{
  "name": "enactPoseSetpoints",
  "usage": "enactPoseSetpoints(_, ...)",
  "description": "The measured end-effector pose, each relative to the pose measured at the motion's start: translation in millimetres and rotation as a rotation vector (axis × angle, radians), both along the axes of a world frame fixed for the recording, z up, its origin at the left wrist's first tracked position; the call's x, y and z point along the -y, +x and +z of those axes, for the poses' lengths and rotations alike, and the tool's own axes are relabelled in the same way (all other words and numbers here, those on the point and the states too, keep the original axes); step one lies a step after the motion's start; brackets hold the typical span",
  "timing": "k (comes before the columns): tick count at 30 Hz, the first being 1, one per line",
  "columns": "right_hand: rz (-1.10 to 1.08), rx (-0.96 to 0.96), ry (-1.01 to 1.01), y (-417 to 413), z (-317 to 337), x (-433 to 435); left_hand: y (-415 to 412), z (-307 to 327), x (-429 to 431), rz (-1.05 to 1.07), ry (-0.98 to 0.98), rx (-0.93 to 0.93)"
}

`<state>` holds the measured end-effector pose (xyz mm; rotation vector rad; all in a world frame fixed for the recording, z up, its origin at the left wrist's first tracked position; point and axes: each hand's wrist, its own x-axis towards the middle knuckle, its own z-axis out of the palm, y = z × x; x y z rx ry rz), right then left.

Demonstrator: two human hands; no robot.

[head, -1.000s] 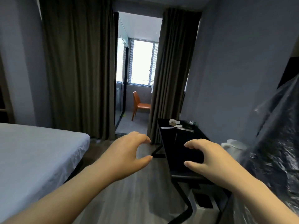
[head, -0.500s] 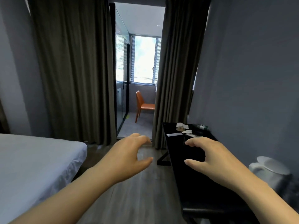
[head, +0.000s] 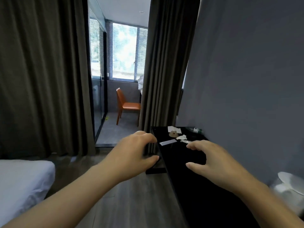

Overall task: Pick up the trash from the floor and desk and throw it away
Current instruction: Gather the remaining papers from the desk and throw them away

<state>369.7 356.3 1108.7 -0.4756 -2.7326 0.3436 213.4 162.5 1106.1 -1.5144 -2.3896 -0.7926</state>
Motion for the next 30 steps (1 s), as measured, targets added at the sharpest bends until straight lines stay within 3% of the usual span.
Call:
enactPoseSetpoints(10,-0.086,0.045,-0.009,-129,-15,-67,-143,-19,-80,-0.097,-0.02,0.054)
enactPoseSetpoints(30,-0.249,0.03,-0.144,-334,-52,-315,-386,-50,-342,-0.194,-0.147,0.088)
